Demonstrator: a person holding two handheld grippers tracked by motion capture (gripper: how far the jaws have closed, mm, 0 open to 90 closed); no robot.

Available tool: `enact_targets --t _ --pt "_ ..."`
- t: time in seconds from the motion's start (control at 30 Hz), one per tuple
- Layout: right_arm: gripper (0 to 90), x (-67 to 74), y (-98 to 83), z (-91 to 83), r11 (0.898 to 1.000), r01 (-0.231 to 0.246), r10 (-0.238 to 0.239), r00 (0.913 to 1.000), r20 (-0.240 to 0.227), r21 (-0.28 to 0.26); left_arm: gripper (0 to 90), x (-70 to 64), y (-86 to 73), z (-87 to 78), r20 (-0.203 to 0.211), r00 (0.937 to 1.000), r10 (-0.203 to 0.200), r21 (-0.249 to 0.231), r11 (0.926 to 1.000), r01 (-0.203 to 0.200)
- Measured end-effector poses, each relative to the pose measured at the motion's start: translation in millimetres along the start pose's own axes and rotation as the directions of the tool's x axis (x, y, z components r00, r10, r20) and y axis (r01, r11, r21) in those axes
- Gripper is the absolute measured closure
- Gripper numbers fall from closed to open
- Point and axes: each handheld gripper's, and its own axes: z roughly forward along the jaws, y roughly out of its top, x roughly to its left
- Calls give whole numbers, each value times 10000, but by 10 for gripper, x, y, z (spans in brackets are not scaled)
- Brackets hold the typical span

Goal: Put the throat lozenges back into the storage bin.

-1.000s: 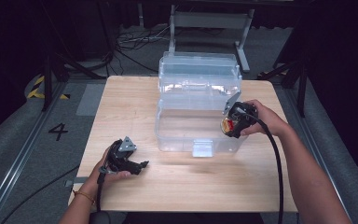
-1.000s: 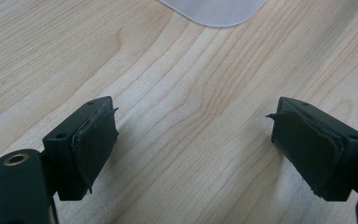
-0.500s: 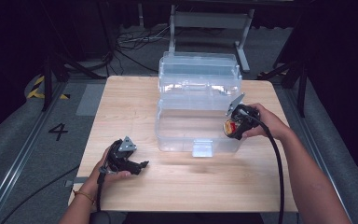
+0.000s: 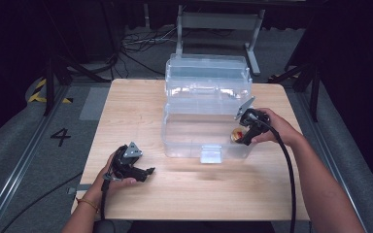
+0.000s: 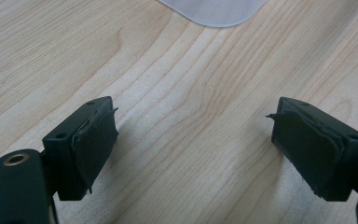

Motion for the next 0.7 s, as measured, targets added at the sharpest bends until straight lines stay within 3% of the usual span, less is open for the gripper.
enact_targets --t 0.4,0.7 --pt "230 23 -55 -70 9986 -64 67 10000 57 -531 143 0 0 0 8 10000 -2 1 10000 2" --pt "263 21 -171 -191 9854 -490 520 9986 140 -1629 148 -2 2 -7 0 10000 10 58 10000 -10"
